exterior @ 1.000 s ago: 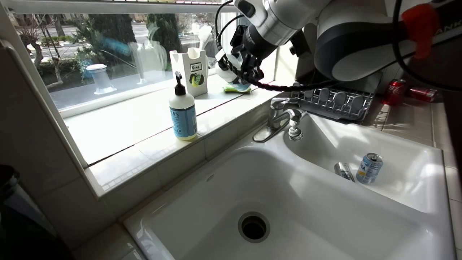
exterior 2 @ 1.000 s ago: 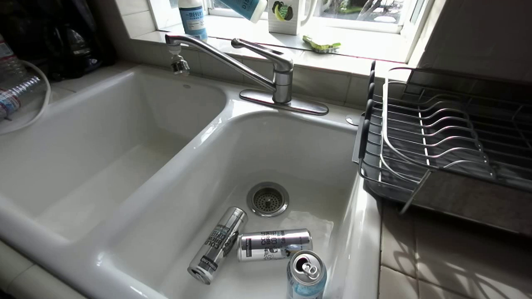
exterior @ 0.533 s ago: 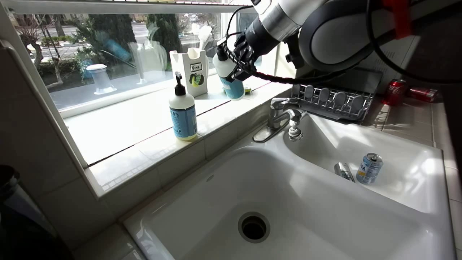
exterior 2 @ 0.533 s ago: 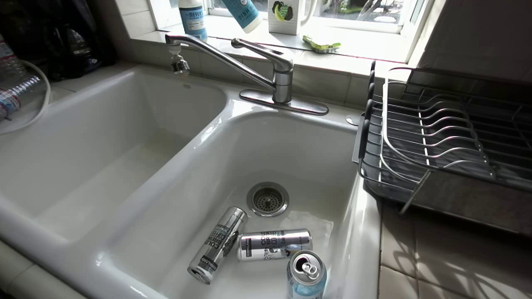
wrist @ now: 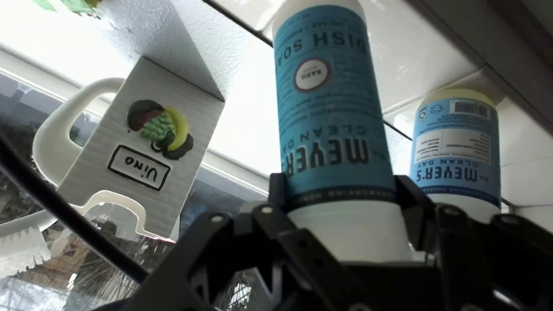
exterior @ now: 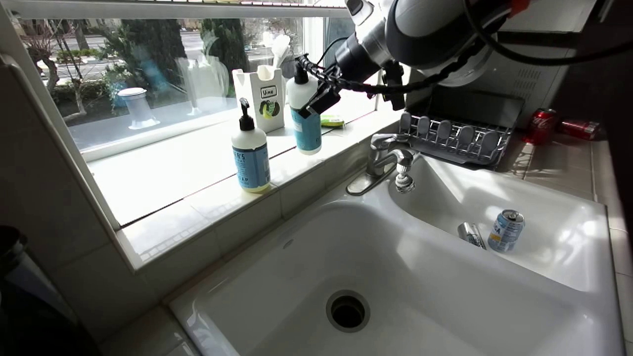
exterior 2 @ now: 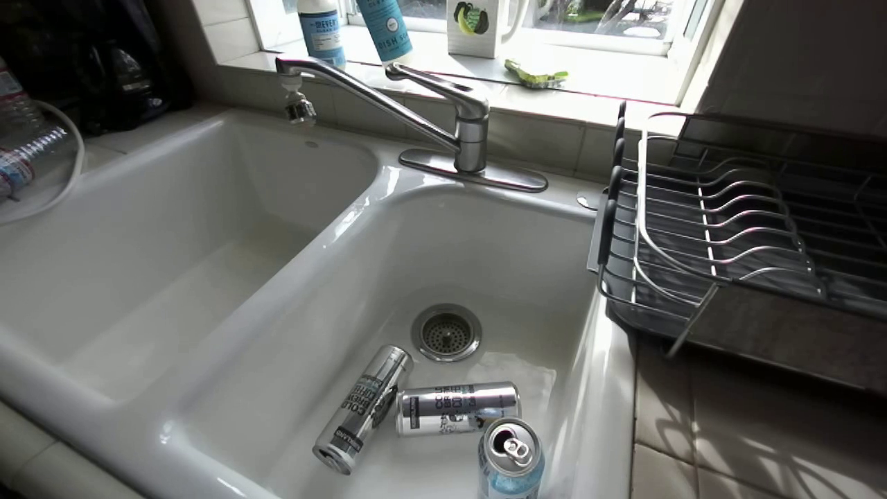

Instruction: Pour the contents in the bottle into the sink

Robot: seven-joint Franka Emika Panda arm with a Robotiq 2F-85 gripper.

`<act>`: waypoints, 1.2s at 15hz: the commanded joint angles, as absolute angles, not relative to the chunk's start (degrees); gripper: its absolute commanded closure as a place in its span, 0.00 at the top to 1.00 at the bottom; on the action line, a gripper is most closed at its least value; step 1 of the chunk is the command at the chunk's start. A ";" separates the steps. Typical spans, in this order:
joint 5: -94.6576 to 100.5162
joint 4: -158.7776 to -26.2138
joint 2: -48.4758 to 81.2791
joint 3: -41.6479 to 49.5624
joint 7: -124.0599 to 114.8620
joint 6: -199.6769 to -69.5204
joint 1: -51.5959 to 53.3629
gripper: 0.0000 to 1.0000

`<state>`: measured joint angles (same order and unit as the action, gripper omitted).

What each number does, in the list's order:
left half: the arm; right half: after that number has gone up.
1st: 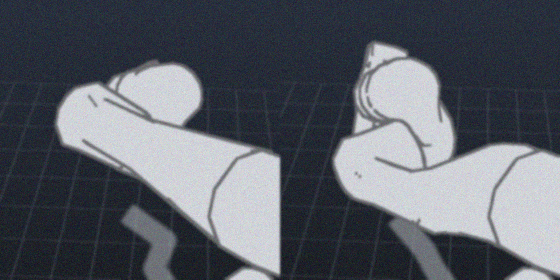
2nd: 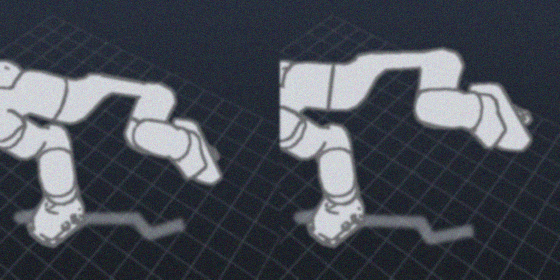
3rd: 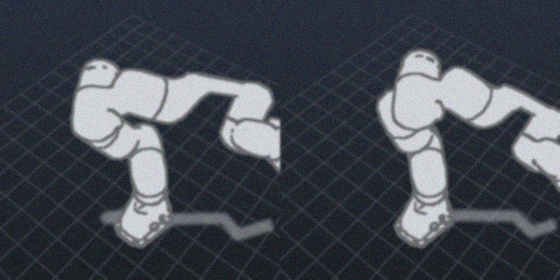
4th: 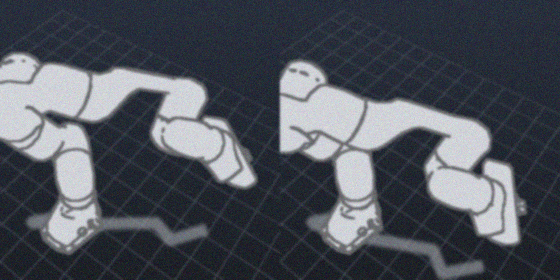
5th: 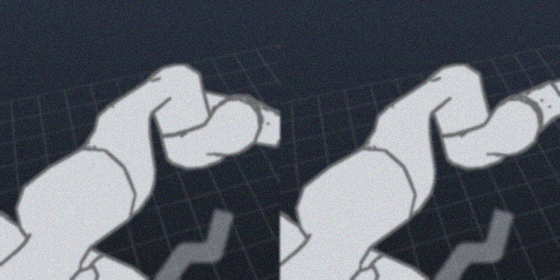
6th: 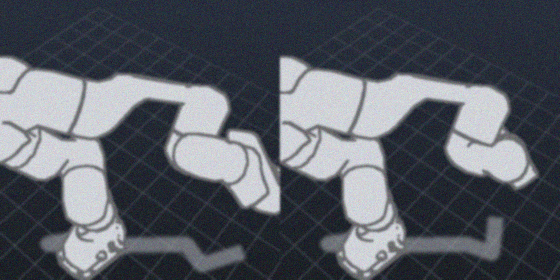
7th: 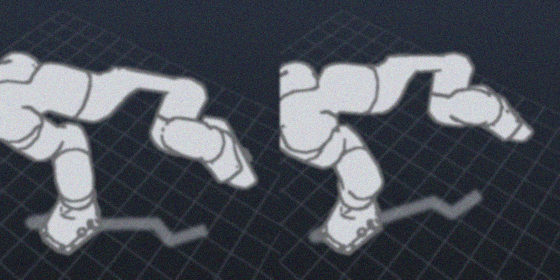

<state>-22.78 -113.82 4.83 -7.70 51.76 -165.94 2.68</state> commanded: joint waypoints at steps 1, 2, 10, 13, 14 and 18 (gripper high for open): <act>-31.60 -113.55 4.75 -8.41 57.19 -165.70 1.05 0.38; -33.48 -113.46 4.95 -8.32 58.24 -165.63 0.76 0.38; -38.60 -112.18 7.04 -7.36 59.56 -164.63 -1.24 0.38; -38.62 -111.59 7.80 -7.24 58.87 -164.34 -1.86 0.38; -38.56 -111.25 8.09 -7.19 58.65 -164.36 -2.04 0.38; -38.46 -109.97 9.02 -7.24 58.67 -164.43 -2.53 0.88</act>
<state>-37.28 -111.87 8.03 -7.13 58.40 -165.90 -2.05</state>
